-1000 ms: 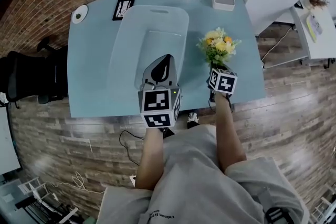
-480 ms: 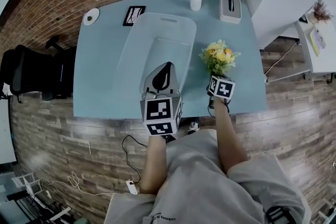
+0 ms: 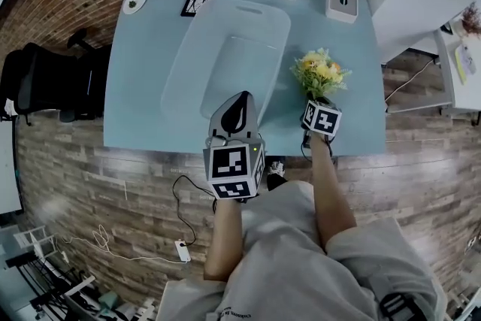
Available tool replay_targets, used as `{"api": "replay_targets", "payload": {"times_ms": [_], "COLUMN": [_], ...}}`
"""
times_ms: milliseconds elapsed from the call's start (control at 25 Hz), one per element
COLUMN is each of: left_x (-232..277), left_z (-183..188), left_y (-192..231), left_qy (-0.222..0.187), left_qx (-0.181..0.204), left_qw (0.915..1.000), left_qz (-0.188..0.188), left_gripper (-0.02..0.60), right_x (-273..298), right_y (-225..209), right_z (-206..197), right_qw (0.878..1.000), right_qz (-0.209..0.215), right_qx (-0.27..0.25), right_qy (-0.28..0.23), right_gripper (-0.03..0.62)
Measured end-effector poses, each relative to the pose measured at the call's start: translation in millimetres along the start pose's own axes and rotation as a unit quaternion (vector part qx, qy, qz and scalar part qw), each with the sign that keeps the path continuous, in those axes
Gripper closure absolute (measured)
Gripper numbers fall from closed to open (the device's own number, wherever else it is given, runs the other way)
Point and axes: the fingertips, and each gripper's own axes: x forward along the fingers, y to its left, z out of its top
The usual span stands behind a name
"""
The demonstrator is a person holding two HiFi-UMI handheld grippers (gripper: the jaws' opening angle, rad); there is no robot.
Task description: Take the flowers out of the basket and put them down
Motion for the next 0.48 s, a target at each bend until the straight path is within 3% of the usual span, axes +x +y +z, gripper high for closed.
{"api": "replay_targets", "payload": {"times_ms": [120, 320, 480], "left_x": [-9.2, -26.8, -40.6], "left_z": [-2.2, -9.7, -10.0], "left_y": [3.3, 21.3, 22.2], "left_qy": [-0.003, -0.017, -0.021], "left_qx": [0.000, -0.035, -0.031], "left_qw": [1.0000, 0.9984, 0.9978], "left_qz": [0.007, 0.040, 0.055], "left_gripper": [0.563, 0.563, 0.563], "right_x": [-2.2, -3.4, -9.9], "right_y": [-1.2, 0.8, -1.0], "right_z": [0.8, 0.7, 1.6], "right_qw": [1.000, 1.000, 1.000], "right_qz": [-0.001, 0.016, 0.025], "right_qx": [0.002, 0.000, 0.000], "right_qy": [-0.001, 0.002, 0.004], "right_gripper": [0.400, 0.348, 0.313]}}
